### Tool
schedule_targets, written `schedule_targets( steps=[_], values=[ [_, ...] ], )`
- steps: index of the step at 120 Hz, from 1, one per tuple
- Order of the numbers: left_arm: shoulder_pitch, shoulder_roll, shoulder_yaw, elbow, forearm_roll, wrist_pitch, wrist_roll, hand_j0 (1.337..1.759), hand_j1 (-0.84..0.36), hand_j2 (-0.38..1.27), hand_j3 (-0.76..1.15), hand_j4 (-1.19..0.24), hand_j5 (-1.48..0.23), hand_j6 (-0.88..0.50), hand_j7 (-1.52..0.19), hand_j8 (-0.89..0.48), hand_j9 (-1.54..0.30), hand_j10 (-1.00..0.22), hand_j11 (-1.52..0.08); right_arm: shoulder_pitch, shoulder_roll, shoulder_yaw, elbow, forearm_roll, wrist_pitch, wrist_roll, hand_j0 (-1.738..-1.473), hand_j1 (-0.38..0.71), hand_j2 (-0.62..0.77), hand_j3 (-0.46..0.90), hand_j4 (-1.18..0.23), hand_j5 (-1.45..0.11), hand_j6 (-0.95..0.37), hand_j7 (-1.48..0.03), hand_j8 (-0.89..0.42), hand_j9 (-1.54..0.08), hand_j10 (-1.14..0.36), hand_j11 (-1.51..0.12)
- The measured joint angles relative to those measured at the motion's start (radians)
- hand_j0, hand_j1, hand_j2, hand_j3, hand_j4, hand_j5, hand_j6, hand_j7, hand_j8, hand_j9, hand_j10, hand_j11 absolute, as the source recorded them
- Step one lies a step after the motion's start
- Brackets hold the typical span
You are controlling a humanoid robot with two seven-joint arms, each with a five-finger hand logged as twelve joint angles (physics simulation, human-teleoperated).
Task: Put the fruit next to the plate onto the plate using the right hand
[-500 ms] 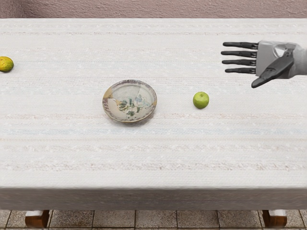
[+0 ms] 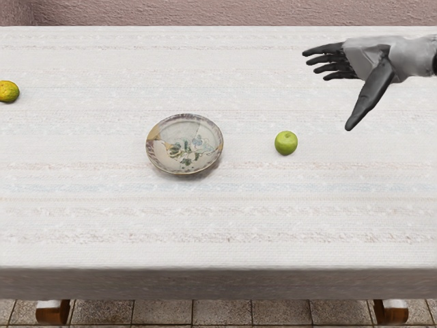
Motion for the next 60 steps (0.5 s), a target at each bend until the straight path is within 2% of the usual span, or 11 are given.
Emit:
schedule_targets(
  steps=[10, 21, 35, 60],
  values=[
    [0.000, 0.000, 0.000, 0.000, 0.000, 0.000, 0.000, 1.658, 0.06, 0.05, 0.00, -0.25, -0.32, -0.25, -0.32, -0.25, -0.32, -0.24, -0.32, 0.007, 0.022, -0.018, 0.094, -0.157, -0.019, -0.011, -1.658, -0.31, -0.01, 0.00, -0.04, -0.05, -0.04, -0.05, -0.04, -0.05, -0.04, -0.05],
    [0.000, 0.000, 0.000, 0.000, 0.000, 0.000, 0.000, 1.658, 0.06, 0.05, 0.00, -0.25, -0.32, -0.25, -0.32, -0.25, -0.32, -0.24, -0.32, 0.009, 0.059, -0.061, 0.147, -0.286, -0.122, -0.018, -1.658, -0.30, -0.01, 0.00, -0.04, -0.05, -0.04, -0.05, -0.04, -0.05, -0.04, -0.05],
    [0.000, 0.000, 0.000, 0.000, 0.000, 0.000, 0.000, 1.658, 0.06, 0.05, 0.00, -0.25, -0.32, -0.25, -0.32, -0.25, -0.32, -0.25, -0.32, 0.005, 0.108, -0.114, 0.172, -0.391, -0.274, -0.040, -1.658, -0.30, -0.01, 0.00, -0.04, -0.05, -0.04, -0.05, -0.04, -0.05, -0.04, -0.05],
    [0.000, 0.000, 0.000, 0.000, 0.000, 0.000, 0.000, 1.658, 0.06, 0.05, 0.00, -0.25, -0.32, -0.25, -0.32, -0.25, -0.32, -0.24, -0.32, -0.002, 0.180, -0.239, 0.182, -0.454, -0.457, -0.063, -1.658, -0.28, -0.01, 0.00, -0.06, -0.07, -0.06, -0.07, -0.06, -0.07, -0.06, -0.07]
  ],
)
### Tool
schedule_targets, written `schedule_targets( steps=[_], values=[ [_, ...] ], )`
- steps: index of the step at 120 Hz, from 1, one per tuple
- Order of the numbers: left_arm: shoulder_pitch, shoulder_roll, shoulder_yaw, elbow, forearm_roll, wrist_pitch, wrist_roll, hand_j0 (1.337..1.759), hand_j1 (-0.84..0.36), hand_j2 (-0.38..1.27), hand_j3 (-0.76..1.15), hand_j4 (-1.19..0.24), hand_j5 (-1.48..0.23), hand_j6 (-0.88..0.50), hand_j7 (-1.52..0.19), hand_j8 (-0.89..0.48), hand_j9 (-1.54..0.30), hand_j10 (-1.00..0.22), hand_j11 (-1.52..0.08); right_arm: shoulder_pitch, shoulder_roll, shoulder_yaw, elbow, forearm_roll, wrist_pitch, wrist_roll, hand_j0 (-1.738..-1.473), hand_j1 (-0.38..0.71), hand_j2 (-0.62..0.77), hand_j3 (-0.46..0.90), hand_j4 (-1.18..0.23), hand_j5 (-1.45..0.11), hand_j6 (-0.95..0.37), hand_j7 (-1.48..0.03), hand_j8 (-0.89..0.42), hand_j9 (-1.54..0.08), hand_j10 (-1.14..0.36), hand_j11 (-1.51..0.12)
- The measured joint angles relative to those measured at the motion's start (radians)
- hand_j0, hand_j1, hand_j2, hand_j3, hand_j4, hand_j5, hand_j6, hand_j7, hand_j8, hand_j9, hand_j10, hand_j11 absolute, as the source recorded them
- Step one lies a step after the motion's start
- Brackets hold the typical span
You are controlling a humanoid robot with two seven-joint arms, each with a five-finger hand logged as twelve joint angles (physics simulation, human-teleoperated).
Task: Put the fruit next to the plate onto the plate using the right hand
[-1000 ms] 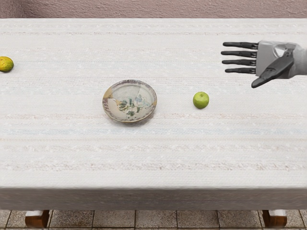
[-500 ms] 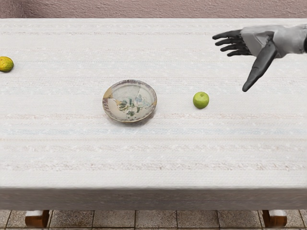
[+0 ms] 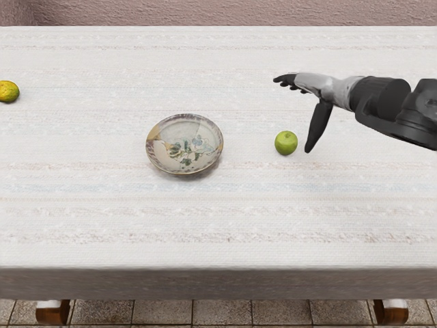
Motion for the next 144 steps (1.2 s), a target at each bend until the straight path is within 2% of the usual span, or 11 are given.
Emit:
schedule_targets(
  steps=[11, 30, 78, 126, 144],
  values=[
    [0.000, 0.000, 0.000, 0.000, 0.000, 0.000, 0.000, 1.658, 0.06, 0.05, 0.00, -0.25, -0.32, -0.25, -0.32, -0.25, -0.32, -0.25, -0.32, -0.001, 0.023, -0.060, 0.001, -0.028, -0.079, -0.004, -1.658, -0.26, -0.01, 0.00, -0.08, -0.09, -0.08, -0.09, -0.08, -0.09, -0.07, -0.09],
    [0.000, 0.000, 0.000, 0.000, 0.000, 0.000, 0.000, 1.658, 0.06, 0.05, 0.00, -0.25, -0.32, -0.25, -0.32, -0.25, -0.32, -0.25, -0.32, -0.004, 0.054, -0.124, -0.003, -0.054, -0.162, -0.038, -1.658, -0.22, -0.02, 0.00, -0.11, -0.14, -0.11, -0.14, -0.11, -0.14, -0.11, -0.14],
    [0.000, 0.000, 0.000, 0.000, 0.000, 0.000, 0.000, 1.658, 0.06, 0.05, 0.00, -0.24, -0.32, -0.25, -0.32, -0.25, -0.32, -0.24, -0.32, -0.015, 0.113, -0.226, -0.011, -0.130, -0.331, -0.075, -1.658, 0.00, -0.06, 0.00, -0.29, -0.38, -0.30, -0.38, -0.30, -0.38, -0.29, -0.38],
    [0.000, 0.000, 0.000, 0.000, 0.000, 0.000, 0.000, 1.658, 0.06, 0.05, 0.00, -0.24, -0.32, -0.25, -0.32, -0.24, -0.32, -0.24, -0.32, -0.019, 0.164, -0.313, -0.013, -0.162, -0.467, -0.083, -1.658, 0.10, -0.07, 0.00, -0.38, -0.49, -0.38, -0.48, -0.38, -0.49, -0.37, -0.49],
    [0.000, 0.000, 0.000, 0.000, 0.000, 0.000, 0.000, 1.658, 0.06, 0.05, 0.00, -0.24, -0.32, -0.24, -0.32, -0.24, -0.32, -0.24, -0.32, -0.021, 0.202, -0.332, -0.051, -0.168, -0.473, -0.083, -1.658, 0.11, -0.07, 0.00, -0.38, -0.50, -0.38, -0.49, -0.38, -0.50, -0.38, -0.50]
  ],
)
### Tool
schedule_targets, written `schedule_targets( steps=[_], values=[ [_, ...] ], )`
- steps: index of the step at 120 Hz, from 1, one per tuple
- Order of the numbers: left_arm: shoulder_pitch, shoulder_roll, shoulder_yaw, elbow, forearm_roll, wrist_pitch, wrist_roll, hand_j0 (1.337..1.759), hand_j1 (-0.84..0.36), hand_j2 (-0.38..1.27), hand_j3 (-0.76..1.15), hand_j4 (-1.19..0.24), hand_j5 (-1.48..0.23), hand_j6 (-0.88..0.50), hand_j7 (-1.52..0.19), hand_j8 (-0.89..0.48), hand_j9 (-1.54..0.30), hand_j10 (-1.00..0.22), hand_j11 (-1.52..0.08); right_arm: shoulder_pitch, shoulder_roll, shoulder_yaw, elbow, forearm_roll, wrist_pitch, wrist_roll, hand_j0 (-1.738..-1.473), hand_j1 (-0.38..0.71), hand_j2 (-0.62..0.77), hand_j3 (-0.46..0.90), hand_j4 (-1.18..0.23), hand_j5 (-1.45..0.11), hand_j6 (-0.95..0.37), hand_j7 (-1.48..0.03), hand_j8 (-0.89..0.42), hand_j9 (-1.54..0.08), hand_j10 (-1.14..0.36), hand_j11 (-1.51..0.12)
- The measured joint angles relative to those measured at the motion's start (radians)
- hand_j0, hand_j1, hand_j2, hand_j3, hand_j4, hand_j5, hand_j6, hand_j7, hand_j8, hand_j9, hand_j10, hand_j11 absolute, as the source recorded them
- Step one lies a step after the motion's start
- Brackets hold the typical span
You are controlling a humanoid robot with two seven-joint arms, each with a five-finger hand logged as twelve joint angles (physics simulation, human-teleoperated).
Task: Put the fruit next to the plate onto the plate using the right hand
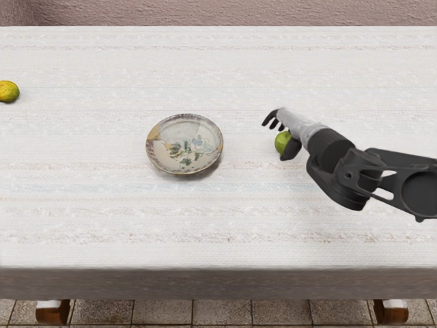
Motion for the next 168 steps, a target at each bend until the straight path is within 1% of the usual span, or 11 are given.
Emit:
schedule_targets(
  steps=[11, 25, 60, 106, 132, 143, 168],
  values=[
    [0.000, 0.000, 0.000, 0.000, 0.000, 0.000, 0.000, 1.658, 0.06, 0.05, 0.00, -0.24, -0.32, -0.24, -0.32, -0.24, -0.32, -0.24, -0.32, 0.000, 0.007, -0.004, -0.015, -0.003, -0.001, 0.000, -1.658, 0.11, -0.07, 0.00, -0.39, -0.50, -0.39, -0.50, -0.39, -0.50, -0.39, -0.50],
    [0.000, 0.000, 0.000, 0.000, 0.000, 0.000, 0.000, 1.658, 0.06, 0.05, 0.00, -0.24, -0.32, -0.24, -0.32, -0.24, -0.32, -0.24, -0.32, 0.001, 0.010, -0.006, -0.040, -0.004, -0.001, 0.000, -1.658, 0.11, -0.07, 0.00, -0.39, -0.49, -0.39, -0.50, -0.39, -0.49, -0.47, -0.50],
    [0.000, 0.000, 0.000, 0.000, 0.000, 0.000, 0.000, 1.658, 0.06, 0.05, 0.00, -0.25, -0.32, -0.25, -0.32, -0.25, -0.32, -0.24, -0.32, 0.005, 0.015, -0.005, -0.093, 0.000, 0.000, 0.000, -1.658, 0.08, -0.07, 0.00, -0.36, -0.47, -0.36, -0.47, -0.36, -0.47, -0.38, -0.47],
    [0.000, 0.000, 0.000, 0.000, 0.000, 0.000, 0.000, 1.658, 0.06, 0.05, 0.00, -0.24, -0.32, -0.24, -0.32, -0.24, -0.32, -0.24, -0.32, -0.012, 0.085, -0.026, -0.184, -0.001, 0.001, 0.000, -1.658, 0.07, -0.07, 0.00, -0.35, -0.46, -0.35, -0.46, -0.35, -0.46, -0.36, -0.46],
    [0.000, 0.000, 0.000, 0.000, 0.000, 0.000, 0.000, 1.658, 0.06, 0.05, 0.00, -0.25, -0.32, -0.25, -0.32, -0.25, -0.32, -0.24, -0.32, -0.016, 0.105, -0.029, -0.214, 0.001, 0.001, 0.000, -1.658, 0.10, -0.07, 0.00, -0.38, -0.49, -0.38, -0.49, -0.38, -0.49, -0.38, -0.49],
    [0.000, 0.000, 0.000, 0.000, 0.000, 0.000, 0.000, 1.658, 0.06, 0.05, 0.00, -0.25, -0.32, -0.25, -0.32, -0.25, -0.32, -0.24, -0.32, -0.018, 0.127, -0.028, -0.242, 0.003, 0.000, 0.000, -1.658, 0.11, -0.07, 0.00, -0.39, -0.50, -0.39, -0.50, -0.39, -0.50, -0.39, -0.50],
    [0.000, 0.000, 0.000, 0.000, 0.000, 0.000, 0.000, 1.658, 0.06, 0.05, 0.00, -0.24, -0.32, -0.24, -0.32, -0.24, -0.32, -0.24, -0.32, -0.017, 0.150, -0.026, -0.273, 0.010, 0.000, 0.000, -1.658, 0.18, -0.09, 0.00, -0.44, -0.58, -0.45, -0.58, -0.44, -0.58, -0.44, -0.58]
  ],
)
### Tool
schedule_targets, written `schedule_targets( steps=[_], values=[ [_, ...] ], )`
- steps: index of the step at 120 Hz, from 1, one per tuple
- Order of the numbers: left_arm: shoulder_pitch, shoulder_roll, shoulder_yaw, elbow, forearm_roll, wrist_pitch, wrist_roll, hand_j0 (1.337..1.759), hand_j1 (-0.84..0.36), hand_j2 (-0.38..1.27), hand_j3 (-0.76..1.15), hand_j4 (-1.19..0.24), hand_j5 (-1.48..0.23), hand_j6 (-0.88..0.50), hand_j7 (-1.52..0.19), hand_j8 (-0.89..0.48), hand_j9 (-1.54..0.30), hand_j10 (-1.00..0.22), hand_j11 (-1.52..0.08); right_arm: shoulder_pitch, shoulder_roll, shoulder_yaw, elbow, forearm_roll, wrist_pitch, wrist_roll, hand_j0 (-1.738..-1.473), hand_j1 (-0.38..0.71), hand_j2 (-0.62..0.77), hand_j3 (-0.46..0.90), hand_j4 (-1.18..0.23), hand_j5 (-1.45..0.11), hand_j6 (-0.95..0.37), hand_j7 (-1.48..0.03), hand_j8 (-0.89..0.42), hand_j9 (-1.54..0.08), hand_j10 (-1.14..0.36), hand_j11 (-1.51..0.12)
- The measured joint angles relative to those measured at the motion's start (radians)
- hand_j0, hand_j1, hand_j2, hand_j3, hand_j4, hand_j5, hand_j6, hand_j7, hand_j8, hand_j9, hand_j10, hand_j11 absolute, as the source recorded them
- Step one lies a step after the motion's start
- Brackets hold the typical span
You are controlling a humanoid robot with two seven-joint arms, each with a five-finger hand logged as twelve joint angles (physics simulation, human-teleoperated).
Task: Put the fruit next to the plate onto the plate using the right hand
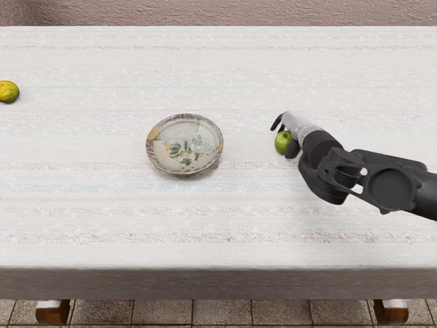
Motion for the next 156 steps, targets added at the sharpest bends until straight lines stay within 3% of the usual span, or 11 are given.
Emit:
schedule_targets(
  steps=[44, 70, 87, 98, 131, 156],
  values=[
    [0.001, 0.000, 0.000, 0.000, 0.000, 0.000, 0.000, 1.658, 0.06, 0.05, 0.00, -0.24, -0.32, -0.24, -0.32, -0.24, -0.32, -0.24, -0.32, 0.000, 0.005, 0.000, -0.030, 0.000, 0.001, 0.001, -1.652, 0.23, -0.03, 0.00, -0.54, -0.74, -0.45, -0.72, -0.45, -0.74, -0.54, -0.74],
    [0.000, 0.000, 0.000, 0.000, 0.000, 0.000, 0.000, 1.658, 0.06, 0.05, 0.00, -0.24, -0.32, -0.25, -0.32, -0.24, -0.32, -0.24, -0.32, 0.000, 0.005, -0.001, -0.032, 0.000, 0.001, 0.000, -1.648, 0.28, 0.16, 0.00, -0.68, -0.90, -0.42, -0.89, -0.44, -0.91, -0.68, -0.91],
    [0.000, 0.000, 0.000, 0.000, 0.000, 0.000, 0.000, 1.658, 0.06, 0.05, 0.00, -0.24, -0.32, -0.24, -0.32, -0.24, -0.32, -0.24, -0.32, 0.002, 0.005, 0.001, -0.029, 0.003, 0.002, 0.000, -1.647, 0.27, 0.26, 0.00, -0.73, -1.00, -0.42, -1.00, -0.43, -1.02, -0.74, -1.02],
    [0.000, 0.000, 0.000, 0.000, 0.000, 0.000, 0.000, 1.658, 0.06, 0.05, 0.00, -0.24, -0.32, -0.24, -0.32, -0.24, -0.32, -0.24, -0.32, 0.006, 0.003, 0.005, -0.024, 0.017, 0.004, 0.001, -1.647, 0.23, 0.22, 0.00, -0.76, -1.05, -0.43, -1.04, -0.44, -1.07, -0.76, -1.07],
    [0.000, 0.000, 0.000, 0.000, 0.000, 0.000, 0.000, 1.658, 0.06, 0.05, 0.00, -0.24, -0.32, -0.24, -0.32, -0.24, -0.32, -0.24, -0.32, 0.114, -0.045, 0.015, 0.069, 0.159, 0.050, 0.001, -1.648, 0.21, 0.22, 0.00, -0.77, -1.12, -0.43, -1.08, -0.42, -1.13, -0.77, -1.13],
    [0.000, 0.000, 0.000, 0.000, 0.000, 0.000, 0.000, 1.658, 0.06, 0.05, 0.00, -0.24, -0.32, -0.25, -0.32, -0.24, -0.32, -0.24, -0.32, 0.152, -0.049, 0.151, 0.131, 0.208, 0.173, 0.000, -1.649, 0.23, 0.26, 0.00, -0.74, -1.15, -0.41, -1.09, -0.40, -1.16, -0.75, -1.15]
  ],
)
